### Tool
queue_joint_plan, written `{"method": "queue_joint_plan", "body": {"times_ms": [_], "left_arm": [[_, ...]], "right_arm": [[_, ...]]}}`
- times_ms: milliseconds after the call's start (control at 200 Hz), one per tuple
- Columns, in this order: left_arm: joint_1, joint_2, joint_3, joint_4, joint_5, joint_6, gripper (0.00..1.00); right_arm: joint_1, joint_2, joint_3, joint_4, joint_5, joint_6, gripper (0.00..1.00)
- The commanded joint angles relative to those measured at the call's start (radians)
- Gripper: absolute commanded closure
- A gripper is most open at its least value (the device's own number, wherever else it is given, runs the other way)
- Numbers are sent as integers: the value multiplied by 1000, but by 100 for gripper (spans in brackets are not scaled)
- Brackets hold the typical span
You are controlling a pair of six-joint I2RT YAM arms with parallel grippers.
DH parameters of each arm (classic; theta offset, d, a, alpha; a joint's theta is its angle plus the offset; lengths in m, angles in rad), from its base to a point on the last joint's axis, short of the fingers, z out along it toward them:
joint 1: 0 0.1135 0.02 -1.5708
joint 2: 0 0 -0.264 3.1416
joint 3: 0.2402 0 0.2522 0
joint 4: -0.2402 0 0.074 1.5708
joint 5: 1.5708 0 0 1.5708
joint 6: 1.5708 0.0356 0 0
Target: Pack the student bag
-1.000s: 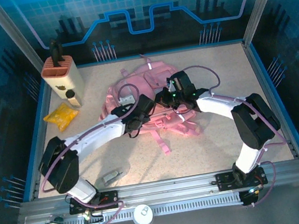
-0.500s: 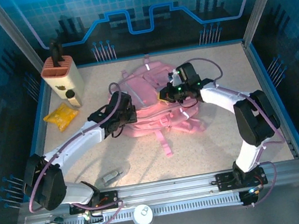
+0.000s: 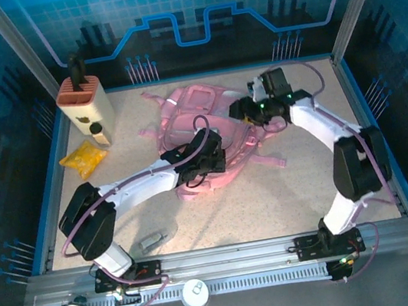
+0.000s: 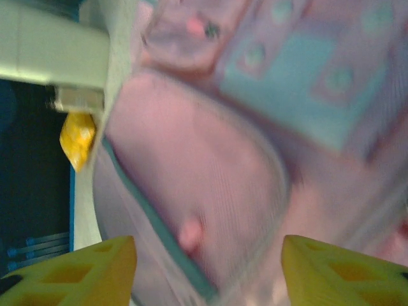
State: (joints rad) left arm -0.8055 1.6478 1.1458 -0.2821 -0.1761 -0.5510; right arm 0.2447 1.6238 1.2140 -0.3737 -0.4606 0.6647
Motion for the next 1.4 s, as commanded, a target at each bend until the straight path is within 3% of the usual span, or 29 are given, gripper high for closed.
{"method": "queue_joint_plan", "body": {"times_ms": [0, 290, 375, 575, 670, 861, 946, 1026, 1146, 1256, 1391], "left_arm": [[0, 5, 32, -15, -24, 2, 100], [-3, 22, 38, -27, 17, 33, 100], [-4, 27, 60, -60, 27, 83, 100], [15, -9, 69, -173, -52, 242, 100], [76, -39, 59, -250, -151, 285, 100], [269, -110, -49, -160, -109, 362, 100], [299, -94, -62, -127, -85, 375, 100], [275, -70, -49, -121, -29, 370, 100], [141, -49, -33, -47, 12, 338, 100], [43, 12, 46, -53, -17, 346, 100], [81, 68, 76, -73, -94, 383, 100]], "right_arm": [[27, -70, -111, 5, -56, 54, 33], [116, -35, -249, 297, -93, 300, 40], [122, 2, -230, 308, -60, 271, 45], [82, 25, -238, 296, -46, 209, 85], [66, 1, -225, 228, -13, 127, 100], [-21, -25, -164, 63, -12, -28, 100], [-53, -21, -125, 37, -2, -84, 100], [-72, 7, -71, 13, 48, -130, 100], [-117, 93, 48, -21, 53, -177, 100], [-155, 163, 156, -57, 22, -233, 100], [-184, 225, 242, -148, 35, -320, 100]]}}
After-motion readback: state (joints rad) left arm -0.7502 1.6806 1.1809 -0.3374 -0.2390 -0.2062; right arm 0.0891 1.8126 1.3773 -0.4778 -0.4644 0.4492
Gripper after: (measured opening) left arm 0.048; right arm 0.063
